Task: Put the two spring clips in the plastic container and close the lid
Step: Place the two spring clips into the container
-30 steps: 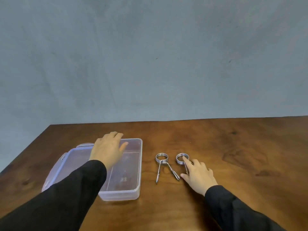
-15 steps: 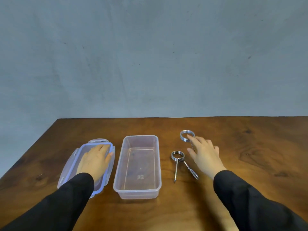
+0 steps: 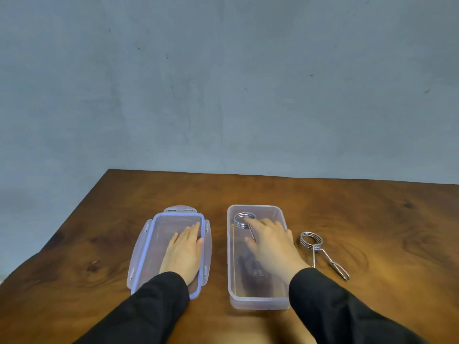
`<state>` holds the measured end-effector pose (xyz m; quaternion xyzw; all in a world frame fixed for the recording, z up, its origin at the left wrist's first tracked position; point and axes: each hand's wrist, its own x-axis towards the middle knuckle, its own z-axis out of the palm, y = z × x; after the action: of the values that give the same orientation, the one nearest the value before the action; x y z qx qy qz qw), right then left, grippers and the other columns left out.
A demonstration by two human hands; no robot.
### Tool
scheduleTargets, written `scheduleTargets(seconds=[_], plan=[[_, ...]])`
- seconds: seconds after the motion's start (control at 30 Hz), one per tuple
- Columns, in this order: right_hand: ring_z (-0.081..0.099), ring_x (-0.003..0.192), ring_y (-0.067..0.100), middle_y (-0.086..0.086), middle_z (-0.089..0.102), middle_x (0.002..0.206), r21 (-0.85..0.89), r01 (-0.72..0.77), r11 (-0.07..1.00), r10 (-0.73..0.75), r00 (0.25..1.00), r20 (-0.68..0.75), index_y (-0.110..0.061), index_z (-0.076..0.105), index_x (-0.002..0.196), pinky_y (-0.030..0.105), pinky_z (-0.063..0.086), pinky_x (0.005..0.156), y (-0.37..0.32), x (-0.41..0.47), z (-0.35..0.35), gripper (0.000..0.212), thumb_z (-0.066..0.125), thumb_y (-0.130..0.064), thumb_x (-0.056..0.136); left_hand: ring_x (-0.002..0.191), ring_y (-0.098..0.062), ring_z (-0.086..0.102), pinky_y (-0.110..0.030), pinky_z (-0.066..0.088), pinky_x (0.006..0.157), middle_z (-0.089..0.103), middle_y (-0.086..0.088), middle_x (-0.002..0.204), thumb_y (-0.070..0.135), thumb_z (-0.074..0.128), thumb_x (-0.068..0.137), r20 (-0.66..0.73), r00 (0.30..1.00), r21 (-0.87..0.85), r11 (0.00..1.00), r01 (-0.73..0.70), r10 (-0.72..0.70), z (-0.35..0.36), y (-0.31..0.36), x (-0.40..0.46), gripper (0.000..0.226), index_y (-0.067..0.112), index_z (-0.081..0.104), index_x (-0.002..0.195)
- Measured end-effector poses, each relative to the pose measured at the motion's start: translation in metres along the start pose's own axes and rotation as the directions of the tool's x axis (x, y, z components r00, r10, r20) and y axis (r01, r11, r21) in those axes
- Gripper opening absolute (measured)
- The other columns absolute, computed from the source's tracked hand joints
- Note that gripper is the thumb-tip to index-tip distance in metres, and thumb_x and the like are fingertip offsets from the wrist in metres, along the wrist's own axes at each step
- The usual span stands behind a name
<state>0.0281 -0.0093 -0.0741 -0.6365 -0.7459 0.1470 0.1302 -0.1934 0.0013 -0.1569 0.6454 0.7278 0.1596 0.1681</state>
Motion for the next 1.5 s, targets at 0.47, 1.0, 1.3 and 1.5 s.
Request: scheduleTargets(seconds=[0.47,1.0,1.3,1.5], plan=[[0.044,0.134,0.026,-0.005,0.053,0.145,-0.102,-0.052,0.993,0.058,0.996,0.062,-0.041,0.039,0.147,0.048,0.035,0.112,0.008,0.015,0.055,0.052,0.058,-0.035,0.099,0.154,-0.017,0.018,-0.048,0.007,0.126,0.027,0.005,0.166,0.039,0.027,0.107,0.021,0.997,0.210,0.975,-0.072,0.069,0.008,-0.013,0.009,0.049,0.030,0.029,0.156],[0.053,0.127,0.029,0.008,0.054,0.144,0.101,-0.271,0.957,0.289,0.910,-0.298,-0.024,0.044,0.147,0.042,0.050,0.099,0.112,-0.015,-0.046,0.054,0.054,-0.045,0.098,0.153,-0.015,0.022,-0.047,0.010,0.126,0.030,0.006,0.165,0.037,0.031,0.106,-0.006,0.998,0.220,0.974,-0.063,0.066,0.006,-0.010,0.008,0.050,0.030,0.029,0.155],[0.038,0.140,0.029,0.003,0.038,0.158,-0.180,-0.399,0.899,0.397,0.916,-0.050,-0.038,0.014,0.157,0.054,0.040,0.106,0.132,-0.050,0.016,0.078,0.051,-0.061,0.093,0.153,-0.016,0.024,-0.046,0.013,0.126,0.032,0.004,0.164,0.034,0.037,0.105,0.002,0.997,0.267,0.960,-0.080,0.082,0.009,-0.012,0.010,0.050,0.028,0.031,0.155],[0.045,0.132,0.027,0.000,0.047,0.152,-0.221,-0.372,0.901,0.341,0.925,-0.168,-0.034,0.032,0.153,0.051,0.040,0.099,0.142,-0.050,0.022,0.056,0.048,-0.040,0.100,0.153,-0.018,0.025,-0.047,0.015,0.125,0.031,0.002,0.165,0.034,0.039,0.104,0.019,0.997,0.289,0.954,-0.083,0.081,0.010,-0.013,0.011,0.053,0.026,0.029,0.156]])
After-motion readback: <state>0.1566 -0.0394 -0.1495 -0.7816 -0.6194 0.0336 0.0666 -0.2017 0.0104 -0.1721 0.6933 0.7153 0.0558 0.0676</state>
